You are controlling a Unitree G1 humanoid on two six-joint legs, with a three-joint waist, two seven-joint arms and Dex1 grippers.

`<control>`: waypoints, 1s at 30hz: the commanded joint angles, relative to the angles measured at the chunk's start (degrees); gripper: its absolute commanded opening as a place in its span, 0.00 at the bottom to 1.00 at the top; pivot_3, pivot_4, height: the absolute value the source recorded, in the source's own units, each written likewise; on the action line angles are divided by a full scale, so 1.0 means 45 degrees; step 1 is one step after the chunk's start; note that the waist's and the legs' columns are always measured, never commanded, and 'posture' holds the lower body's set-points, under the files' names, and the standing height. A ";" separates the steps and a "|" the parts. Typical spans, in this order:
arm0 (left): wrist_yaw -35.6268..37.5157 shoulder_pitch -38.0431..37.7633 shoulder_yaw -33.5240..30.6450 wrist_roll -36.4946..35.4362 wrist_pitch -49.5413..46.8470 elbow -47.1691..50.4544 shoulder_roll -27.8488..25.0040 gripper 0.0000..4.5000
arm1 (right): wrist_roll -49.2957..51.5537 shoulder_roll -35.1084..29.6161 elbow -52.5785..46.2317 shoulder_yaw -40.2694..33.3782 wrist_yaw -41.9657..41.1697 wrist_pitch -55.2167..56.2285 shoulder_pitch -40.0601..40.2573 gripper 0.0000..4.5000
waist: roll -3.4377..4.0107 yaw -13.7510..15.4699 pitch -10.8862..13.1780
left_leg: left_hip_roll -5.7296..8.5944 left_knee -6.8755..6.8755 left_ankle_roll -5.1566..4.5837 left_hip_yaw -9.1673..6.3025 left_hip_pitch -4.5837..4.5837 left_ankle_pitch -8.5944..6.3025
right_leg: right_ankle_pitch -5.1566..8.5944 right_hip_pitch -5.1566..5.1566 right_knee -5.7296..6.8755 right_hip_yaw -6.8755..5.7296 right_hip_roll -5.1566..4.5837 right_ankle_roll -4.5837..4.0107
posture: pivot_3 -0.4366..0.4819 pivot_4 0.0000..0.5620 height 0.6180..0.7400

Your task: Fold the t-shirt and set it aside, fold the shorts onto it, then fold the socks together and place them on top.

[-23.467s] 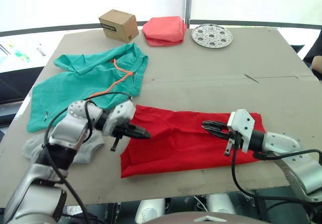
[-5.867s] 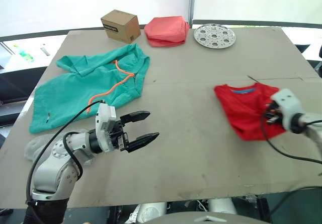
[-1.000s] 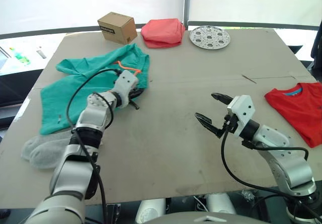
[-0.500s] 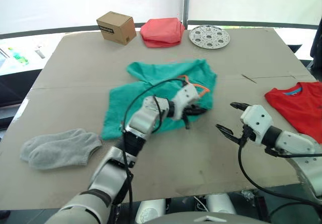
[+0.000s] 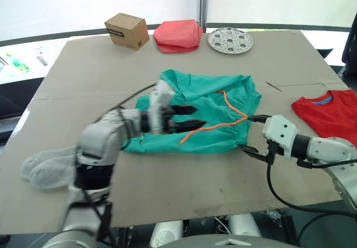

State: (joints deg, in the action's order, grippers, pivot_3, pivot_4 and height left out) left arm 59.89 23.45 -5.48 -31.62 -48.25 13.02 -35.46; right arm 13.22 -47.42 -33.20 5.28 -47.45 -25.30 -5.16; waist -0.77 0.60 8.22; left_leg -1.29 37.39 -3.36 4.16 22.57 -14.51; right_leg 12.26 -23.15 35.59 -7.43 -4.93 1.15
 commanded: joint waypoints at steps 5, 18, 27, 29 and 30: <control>0.1970 -0.4192 -0.2399 0.0878 0.4218 -0.0313 -0.2696 0.87 | -0.1753 0.0140 0.1128 0.1638 -0.0194 0.1135 -0.0643 1.00 | 0.0012 0.0129 0.0013 | 0.0003 -0.0010 -0.0033 0.0001 -0.0004 -0.0038 | 0.0030 -0.0012 -0.0016 -0.0016 -0.0040 -0.0053 | 0.48 0.27 0.97; 0.1031 -0.5281 -0.1112 0.4190 1.0289 -0.3782 -0.2533 0.83 | -0.2512 0.0784 0.2013 0.1940 0.0058 -0.0687 -0.1599 0.88 | 0.0029 0.0351 -0.0001 | 0.0002 -0.0021 0.0005 -0.0005 0.0025 -0.0071 | 0.0026 -0.0040 -0.0020 -0.0109 -0.0110 -0.0061 | 0.48 0.27 0.97; 0.1218 -0.3878 -0.0144 0.4449 1.0817 -0.5227 -0.2472 0.01 | -0.2781 0.0727 0.2016 0.2268 -0.0098 -0.1740 -0.1962 0.02 | 0.0031 0.0340 -0.0013 | -0.0001 -0.0020 -0.0051 0.0001 0.0027 -0.0042 | 0.0021 -0.0047 -0.0003 -0.0134 -0.0115 -0.0057 | 0.48 0.27 0.97; 0.1636 -0.3850 -0.0267 0.3731 0.9787 -0.4657 -0.2662 0.00 | -0.2144 0.0637 0.1686 0.1681 -0.0406 -0.1941 -0.1951 0.01 | 0.0028 0.0341 -0.0015 | 0.0002 -0.0016 -0.0054 0.0005 0.0027 -0.0041 | 0.0021 -0.0046 -0.0004 -0.0133 -0.0119 -0.0056 | 0.48 0.27 0.97; 0.1889 -0.3923 -0.0405 0.3231 0.9066 -0.4212 -0.2826 0.00 | -0.1740 0.0570 0.1469 0.1354 -0.0635 -0.2025 -0.1935 0.01 | 0.0030 0.0336 -0.0013 | 0.0002 -0.0016 -0.0054 0.0005 0.0028 -0.0041 | 0.0021 -0.0046 -0.0004 -0.0134 -0.0119 -0.0056 | 0.48 0.27 0.97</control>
State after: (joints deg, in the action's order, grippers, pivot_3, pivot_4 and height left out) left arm 66.25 6.12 -6.64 -13.78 -3.37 -9.26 -46.78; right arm 2.68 -43.82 -23.27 15.53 -48.81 -33.75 -13.46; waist -0.64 2.11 8.17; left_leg -1.29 37.32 -3.61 4.18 22.71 -14.70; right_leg 12.36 -23.37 35.57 -8.03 -5.47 0.90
